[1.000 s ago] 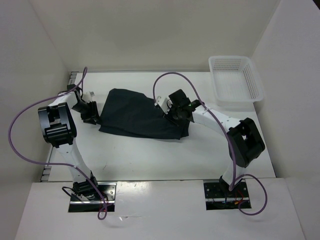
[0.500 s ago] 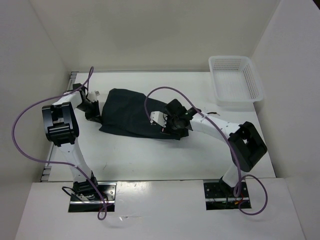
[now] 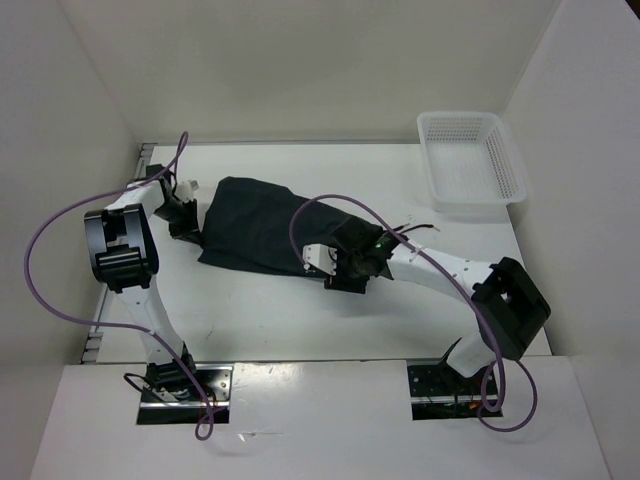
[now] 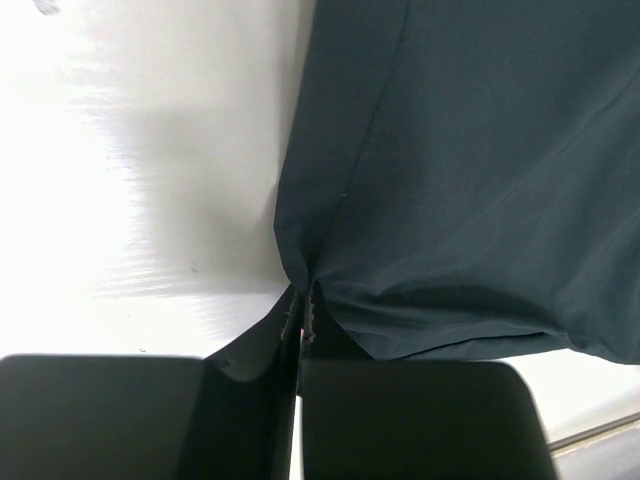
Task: Fold and stack the shorts
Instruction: Fold the shorts
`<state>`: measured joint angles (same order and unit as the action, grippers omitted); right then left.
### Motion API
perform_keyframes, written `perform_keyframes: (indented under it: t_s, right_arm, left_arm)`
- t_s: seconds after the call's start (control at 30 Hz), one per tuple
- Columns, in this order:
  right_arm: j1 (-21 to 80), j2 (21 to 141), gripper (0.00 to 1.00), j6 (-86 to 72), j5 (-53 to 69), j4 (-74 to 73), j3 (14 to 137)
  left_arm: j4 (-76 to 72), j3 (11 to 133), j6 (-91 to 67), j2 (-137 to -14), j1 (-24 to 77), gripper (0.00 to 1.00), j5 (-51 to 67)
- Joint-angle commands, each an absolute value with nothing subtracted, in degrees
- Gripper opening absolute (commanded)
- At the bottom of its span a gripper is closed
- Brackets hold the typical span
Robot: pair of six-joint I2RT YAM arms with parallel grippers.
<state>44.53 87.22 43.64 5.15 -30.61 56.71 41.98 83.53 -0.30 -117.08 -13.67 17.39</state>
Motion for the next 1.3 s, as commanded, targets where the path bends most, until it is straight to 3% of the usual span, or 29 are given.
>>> perform_keyframes:
  t_s: [0.0, 0.2, 0.33, 0.37, 0.47, 0.7, 1.0, 1.13, 1.27]
  right_arm:
    - [44.65, 87.88, 0.66, 44.82, 2.56, -26.99, 55.47]
    - [44.65, 90.18, 0.59, 44.47, -5.62, -18.02, 52.73]
    - [44.65, 91.32, 0.33, 43.86, -5.62, -16.97, 53.79]
    - [44.65, 91.32, 0.20, 43.86, -6.50, -16.96, 53.79]
    - [44.65, 91.32, 0.07, 43.86, -9.22, -16.17, 54.93]
    - [42.80, 91.32, 0.04, 45.88, -11.43, -17.13, 63.53]
    - [39.65, 92.37, 0.00, 48.60, -17.30, -13.11, 65.65]
    - [37.44, 91.50, 0.00, 53.17, -21.79, -8.53, 63.99]
    - [36.65, 88.07, 0.00, 53.17, -19.79, -11.60, 58.47]
  left_arm:
    - [43.15, 86.13, 0.00, -114.70, -13.27, 0.00, 16.79]
    - [43.68, 86.13, 0.00, -113.56, -12.74, 0.00, 16.79]
    - [44.21, 86.13, 0.00, -113.55, -12.74, 0.00, 17.40]
    - [44.73, 87.35, 0.00, -113.55, -12.74, 0.00, 17.40]
    - [46.14, 89.55, 0.00, -113.55, -12.74, 0.00, 19.51]
    - [47.37, 97.73, 0.00, -111.88, -12.74, 0.00, 23.37]
    - [51.59, 101.07, 0.00, -111.18, -12.22, 0.00, 29.43]
    - [56.32, 96.44, 0.00, -108.37, -10.99, 0.00, 31.03]
    - [59.41, 86.18, 0.00, -107.05, -10.99, 0.00, 23.58]
